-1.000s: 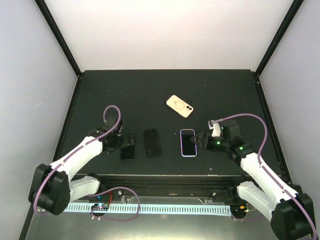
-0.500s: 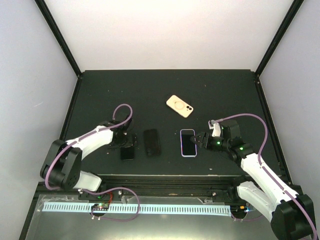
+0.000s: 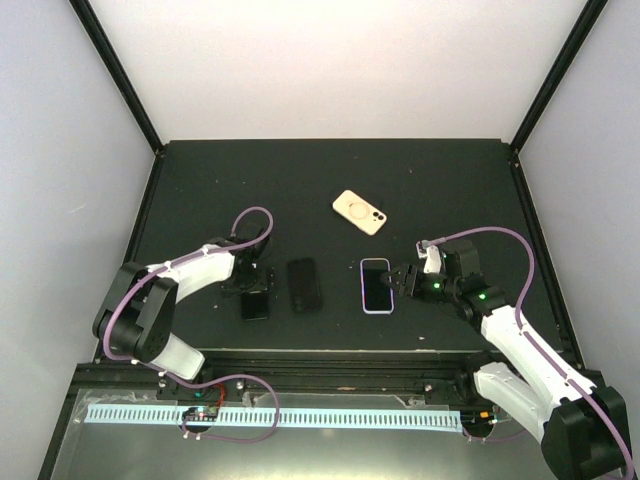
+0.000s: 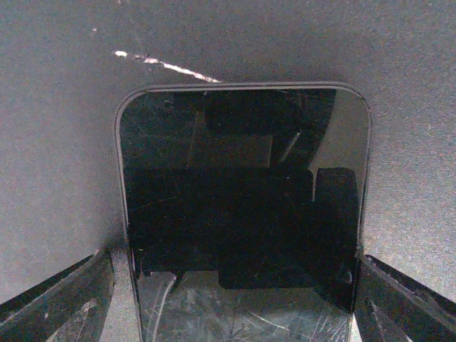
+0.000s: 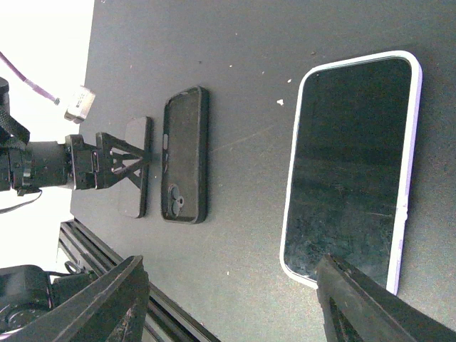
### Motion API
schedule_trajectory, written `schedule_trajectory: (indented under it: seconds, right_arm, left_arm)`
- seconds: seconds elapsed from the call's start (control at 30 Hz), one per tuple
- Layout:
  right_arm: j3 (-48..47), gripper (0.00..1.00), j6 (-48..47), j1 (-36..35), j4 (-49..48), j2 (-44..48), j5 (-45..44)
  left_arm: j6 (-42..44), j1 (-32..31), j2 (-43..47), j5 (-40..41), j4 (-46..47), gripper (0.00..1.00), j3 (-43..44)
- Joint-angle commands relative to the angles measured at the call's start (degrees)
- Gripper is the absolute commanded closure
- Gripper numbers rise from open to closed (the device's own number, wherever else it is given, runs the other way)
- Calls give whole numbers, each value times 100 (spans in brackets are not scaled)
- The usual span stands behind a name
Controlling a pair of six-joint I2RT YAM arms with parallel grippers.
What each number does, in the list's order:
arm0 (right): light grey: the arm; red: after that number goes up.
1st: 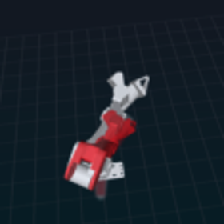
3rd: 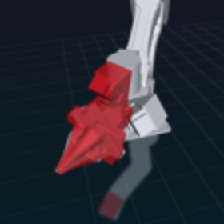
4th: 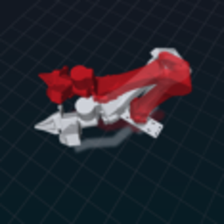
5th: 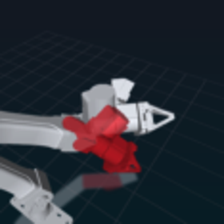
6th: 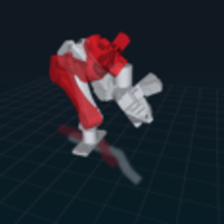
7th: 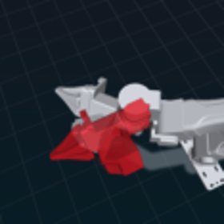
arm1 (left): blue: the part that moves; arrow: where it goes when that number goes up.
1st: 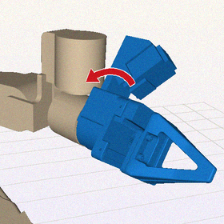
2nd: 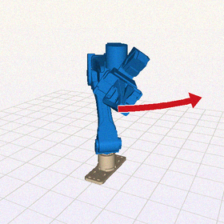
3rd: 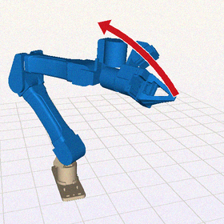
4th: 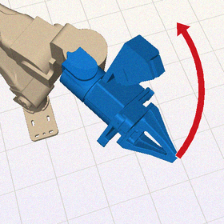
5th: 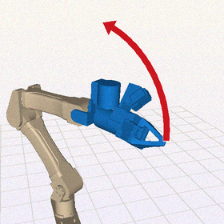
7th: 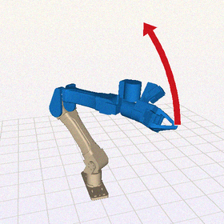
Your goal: Put the phone into the phone case
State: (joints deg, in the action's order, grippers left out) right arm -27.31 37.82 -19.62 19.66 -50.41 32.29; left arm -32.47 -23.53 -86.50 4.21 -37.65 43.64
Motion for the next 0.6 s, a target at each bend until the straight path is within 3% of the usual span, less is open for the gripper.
schedule_trajectory:
  seconds: [0.0, 0.13, 0.57]
  right_arm:
    - [-61, 34, 52, -44, -125, 39, 49]
    - [-64, 35, 129, -121, -174, 40, 17]
    - [-112, 35, 692, -1038, -616, -195, -374]
  left_arm:
    - [73, -38, -263, 95, 164, 9, 40]
    - [60, -46, -327, 100, 200, 11, 14]
    - [-23, -47, -14, -299, 410, 29, -296]
